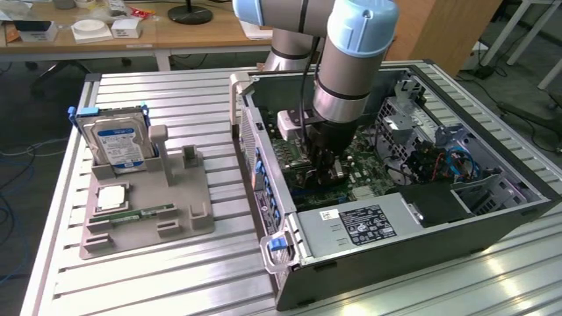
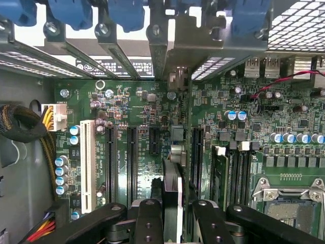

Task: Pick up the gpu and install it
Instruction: 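Insert the gpu into the slot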

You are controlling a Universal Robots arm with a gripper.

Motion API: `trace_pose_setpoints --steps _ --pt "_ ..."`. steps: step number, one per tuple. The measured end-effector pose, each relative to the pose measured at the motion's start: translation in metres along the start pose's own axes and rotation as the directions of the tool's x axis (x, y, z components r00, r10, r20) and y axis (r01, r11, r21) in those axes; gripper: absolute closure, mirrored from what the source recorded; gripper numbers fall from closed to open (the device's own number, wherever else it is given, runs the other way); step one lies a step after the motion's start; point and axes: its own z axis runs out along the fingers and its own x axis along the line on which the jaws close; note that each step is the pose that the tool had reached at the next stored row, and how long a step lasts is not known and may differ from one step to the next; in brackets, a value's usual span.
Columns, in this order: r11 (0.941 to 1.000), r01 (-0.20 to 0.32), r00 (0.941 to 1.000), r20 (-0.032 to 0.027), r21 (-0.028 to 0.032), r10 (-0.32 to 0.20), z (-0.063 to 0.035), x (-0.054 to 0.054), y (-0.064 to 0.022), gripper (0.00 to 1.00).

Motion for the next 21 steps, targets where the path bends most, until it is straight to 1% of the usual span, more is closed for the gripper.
trace_pose_setpoints --steps 2,3,4,19,21 --pt "1.0 0.0 1.0 0.0001 0.0007 0.0 0.0 0.0 0.0013 0.73" --pt "1.0 0.001 1.0 -0.0008 0.003 -0.001 0.0001 0.0001 0.0022 0.73" --pt "1.0 0.0 1.0 -0.0015 0.0038 0.0 0.0001 0.0001 0.003 0.73" --pt "1.0 0.0 1.0 -0.002 0.0035 0.0 0.0013 0.0003 0.0037 0.73" --pt "1.0 0.0 1.0 -0.0038 0.0034 0.0 0.0039 0.0005 0.0037 0.73"
